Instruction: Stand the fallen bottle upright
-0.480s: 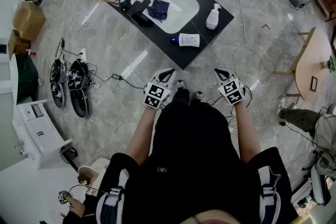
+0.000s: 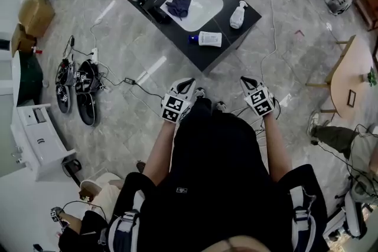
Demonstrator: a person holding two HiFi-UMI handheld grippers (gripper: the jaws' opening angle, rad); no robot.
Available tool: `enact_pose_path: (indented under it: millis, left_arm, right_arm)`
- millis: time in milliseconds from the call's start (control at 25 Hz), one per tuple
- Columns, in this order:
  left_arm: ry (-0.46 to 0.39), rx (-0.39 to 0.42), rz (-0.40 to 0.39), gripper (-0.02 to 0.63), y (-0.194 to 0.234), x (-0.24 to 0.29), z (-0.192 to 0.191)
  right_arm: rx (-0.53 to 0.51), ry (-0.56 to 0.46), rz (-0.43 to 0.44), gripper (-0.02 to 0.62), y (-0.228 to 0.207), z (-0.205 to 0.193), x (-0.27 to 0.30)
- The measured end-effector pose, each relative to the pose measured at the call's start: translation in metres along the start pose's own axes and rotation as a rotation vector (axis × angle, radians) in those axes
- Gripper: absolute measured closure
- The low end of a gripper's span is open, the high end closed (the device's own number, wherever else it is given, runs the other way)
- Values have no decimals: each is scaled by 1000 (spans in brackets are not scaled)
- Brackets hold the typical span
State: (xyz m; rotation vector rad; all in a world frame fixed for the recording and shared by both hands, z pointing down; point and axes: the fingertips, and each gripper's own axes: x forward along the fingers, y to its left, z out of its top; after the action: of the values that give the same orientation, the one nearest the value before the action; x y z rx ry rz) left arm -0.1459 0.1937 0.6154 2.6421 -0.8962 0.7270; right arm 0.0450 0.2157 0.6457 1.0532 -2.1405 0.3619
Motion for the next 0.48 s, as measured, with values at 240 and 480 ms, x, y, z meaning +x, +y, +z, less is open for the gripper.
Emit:
enact_pose_path:
  millis: [240, 480]
  left_arm:
    - [-6, -14, 31, 592, 2, -6, -1]
    - [-19, -17, 45, 592, 0, -6, 1]
  right_arm:
    - [-7, -7, 5, 534, 1, -5, 3]
    - [-17, -23, 19, 534, 1, 4, 3]
